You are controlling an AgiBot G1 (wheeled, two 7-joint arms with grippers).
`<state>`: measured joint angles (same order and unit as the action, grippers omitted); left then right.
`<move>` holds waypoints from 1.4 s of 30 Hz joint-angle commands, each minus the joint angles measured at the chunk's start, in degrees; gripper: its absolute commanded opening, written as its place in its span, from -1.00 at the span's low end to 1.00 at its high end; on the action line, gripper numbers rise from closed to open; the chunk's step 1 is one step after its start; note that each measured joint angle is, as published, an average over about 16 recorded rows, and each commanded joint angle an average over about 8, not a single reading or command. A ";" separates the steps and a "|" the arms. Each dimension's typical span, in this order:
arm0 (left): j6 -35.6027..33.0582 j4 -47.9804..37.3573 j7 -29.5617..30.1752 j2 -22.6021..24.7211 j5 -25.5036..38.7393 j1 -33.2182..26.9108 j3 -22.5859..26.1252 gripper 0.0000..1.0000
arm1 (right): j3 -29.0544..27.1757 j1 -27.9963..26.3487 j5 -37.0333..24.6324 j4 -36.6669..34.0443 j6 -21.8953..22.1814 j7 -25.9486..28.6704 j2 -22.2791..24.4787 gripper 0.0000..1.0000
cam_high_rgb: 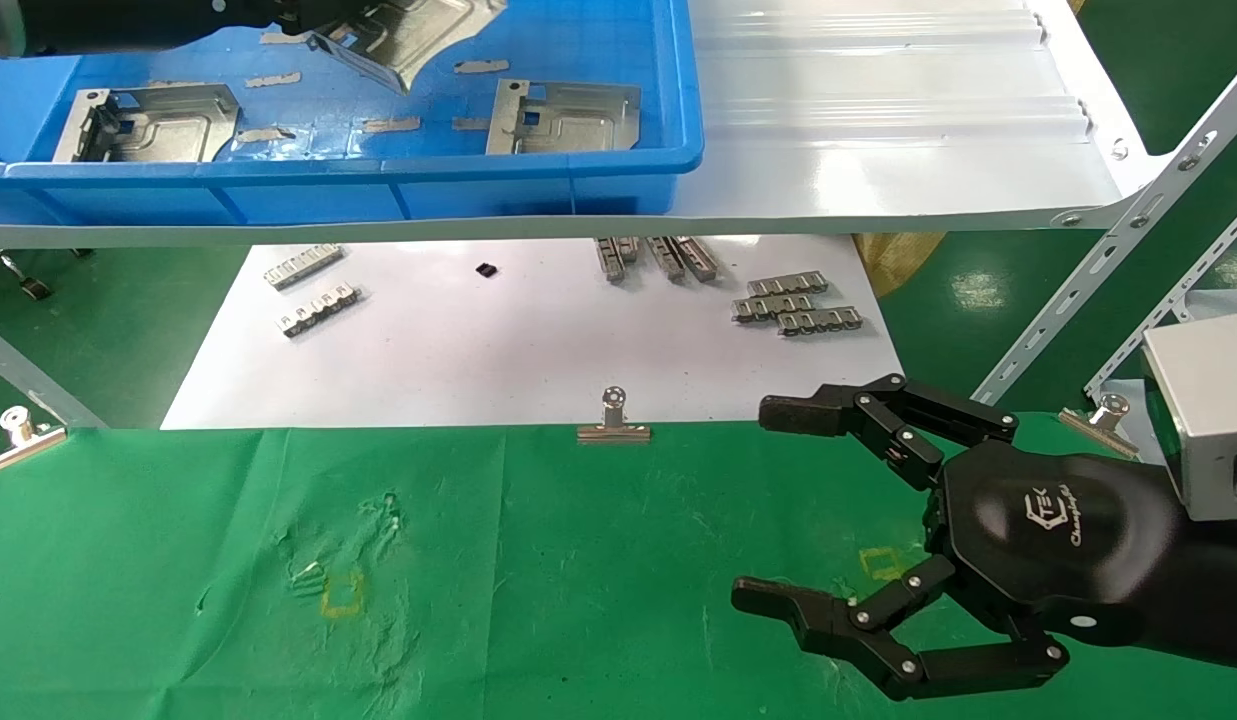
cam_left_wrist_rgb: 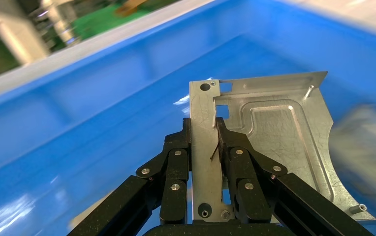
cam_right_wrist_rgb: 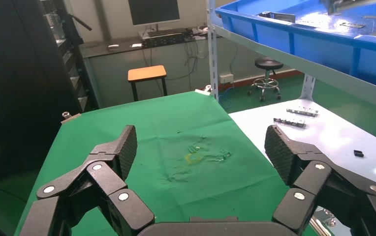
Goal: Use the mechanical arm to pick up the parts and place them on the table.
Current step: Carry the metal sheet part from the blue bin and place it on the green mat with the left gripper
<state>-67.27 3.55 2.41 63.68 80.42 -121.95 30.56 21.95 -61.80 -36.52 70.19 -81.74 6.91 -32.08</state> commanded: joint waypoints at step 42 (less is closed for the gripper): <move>-22.15 16.36 -35.63 -14.27 -4.97 18.00 22.27 -0.86 | 0.00 0.00 0.00 0.00 0.00 0.00 0.00 1.00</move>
<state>-89.47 20.38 -32.72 49.24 74.87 -103.93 52.44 21.95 -61.80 -36.52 70.19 -81.74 6.91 -32.08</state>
